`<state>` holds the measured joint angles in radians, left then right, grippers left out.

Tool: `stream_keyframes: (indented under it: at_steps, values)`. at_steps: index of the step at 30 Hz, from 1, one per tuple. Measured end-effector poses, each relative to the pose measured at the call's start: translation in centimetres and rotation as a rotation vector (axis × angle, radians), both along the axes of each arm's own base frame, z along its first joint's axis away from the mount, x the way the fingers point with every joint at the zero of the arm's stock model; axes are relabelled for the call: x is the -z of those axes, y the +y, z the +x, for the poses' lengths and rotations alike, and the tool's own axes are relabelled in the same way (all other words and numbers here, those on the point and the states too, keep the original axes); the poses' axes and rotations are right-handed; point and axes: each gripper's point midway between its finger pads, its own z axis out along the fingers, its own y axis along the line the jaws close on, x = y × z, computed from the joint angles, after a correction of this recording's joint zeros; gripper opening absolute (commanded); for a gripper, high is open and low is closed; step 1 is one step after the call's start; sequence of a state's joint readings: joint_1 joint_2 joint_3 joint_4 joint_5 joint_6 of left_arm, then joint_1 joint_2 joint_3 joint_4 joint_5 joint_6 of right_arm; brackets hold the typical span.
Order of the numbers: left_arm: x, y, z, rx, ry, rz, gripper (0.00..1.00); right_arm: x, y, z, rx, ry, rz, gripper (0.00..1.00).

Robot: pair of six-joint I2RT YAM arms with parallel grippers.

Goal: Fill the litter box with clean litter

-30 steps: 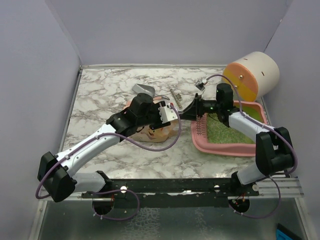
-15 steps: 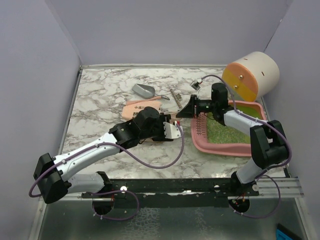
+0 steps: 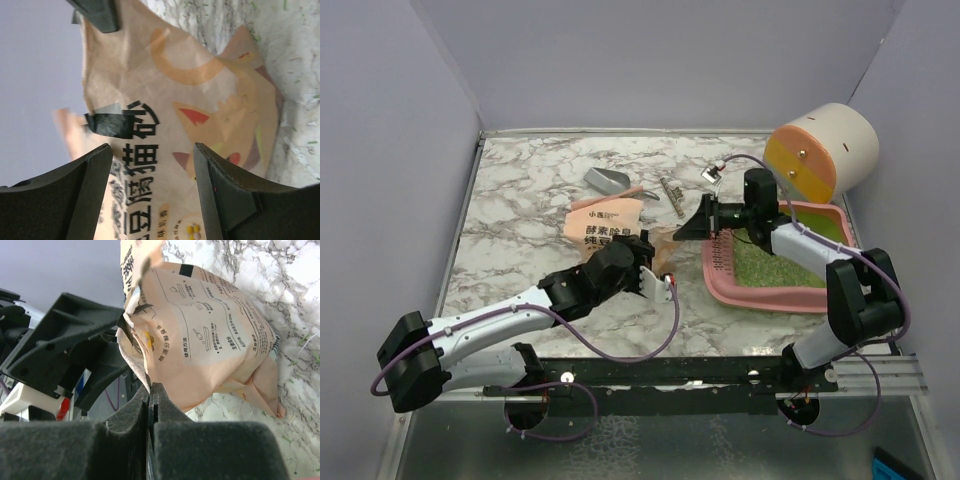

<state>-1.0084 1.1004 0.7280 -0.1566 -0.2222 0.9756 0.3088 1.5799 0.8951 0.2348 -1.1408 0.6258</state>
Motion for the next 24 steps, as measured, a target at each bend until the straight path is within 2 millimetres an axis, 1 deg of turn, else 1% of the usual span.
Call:
stream_keyframes:
  at_steps: [4, 5, 6, 10, 12, 15, 18, 21, 24]
  values:
    - [-0.7, -0.3, 0.7, 0.007, -0.071, -0.015, 0.69, 0.0, -0.4, -1.1, -0.008, -0.009, -0.016, 0.01]
    - [-0.8, -0.3, 0.8, 0.008, -0.085, -0.014, 0.69, 0.1, -0.5, -1.2, -0.015, -0.039, -0.023, 0.01]
    - [-0.7, -0.3, 0.9, 0.009, -0.097, -0.010, 0.70, 0.2, -0.7, -1.6, -0.019, -0.030, -0.034, 0.01]
    - [0.4, 0.2, 1.0, 0.019, -0.119, 0.034, 0.72, 0.8, -1.0, -2.2, -0.047, -0.058, -0.053, 0.01]
    - [0.9, 0.4, 1.0, 0.018, -0.121, 0.061, 0.73, 1.4, -1.2, -2.7, -0.068, -0.067, -0.068, 0.01]
    - [1.3, 0.7, 1.3, 0.015, -0.127, 0.095, 0.73, 2.3, -1.5, -3.3, -0.087, -0.075, -0.093, 0.01]
    - [1.7, 0.9, 1.7, 0.009, -0.130, 0.138, 0.74, 2.6, -1.8, -3.8, -0.103, -0.091, -0.110, 0.01]
    - [1.1, 0.9, 2.1, -0.001, -0.111, 0.164, 0.74, 2.4, -2.0, -4.2, -0.110, -0.111, -0.117, 0.01]
    - [-1.6, 0.4, 2.7, -0.023, -0.063, 0.134, 0.74, 2.2, -2.2, -4.5, -0.114, -0.123, -0.120, 0.01]
